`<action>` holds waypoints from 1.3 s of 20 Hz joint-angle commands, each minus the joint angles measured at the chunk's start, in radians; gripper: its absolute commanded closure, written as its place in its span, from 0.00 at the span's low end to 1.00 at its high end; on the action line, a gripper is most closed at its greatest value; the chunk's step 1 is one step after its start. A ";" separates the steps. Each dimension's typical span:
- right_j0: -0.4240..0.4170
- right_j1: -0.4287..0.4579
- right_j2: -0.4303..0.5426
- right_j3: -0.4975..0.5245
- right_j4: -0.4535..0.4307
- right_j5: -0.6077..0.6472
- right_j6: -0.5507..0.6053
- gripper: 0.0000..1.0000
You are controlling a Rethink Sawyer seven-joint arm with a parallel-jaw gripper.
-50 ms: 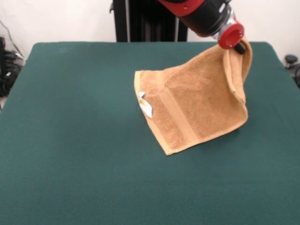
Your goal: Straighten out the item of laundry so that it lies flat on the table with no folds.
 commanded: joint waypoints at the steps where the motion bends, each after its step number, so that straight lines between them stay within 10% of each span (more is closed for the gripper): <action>1: -0.106 0.116 0.258 0.223 0.186 0.028 -0.194 1.00; 18: -0.265 0.292 0.394 0.179 -0.002 0.036 -0.132 1.00; 19: -0.281 0.310 0.405 0.173 -0.035 0.026 -0.112 0.00; 26: -0.303 0.359 0.410 0.135 -0.098 -0.009 -0.114 0.00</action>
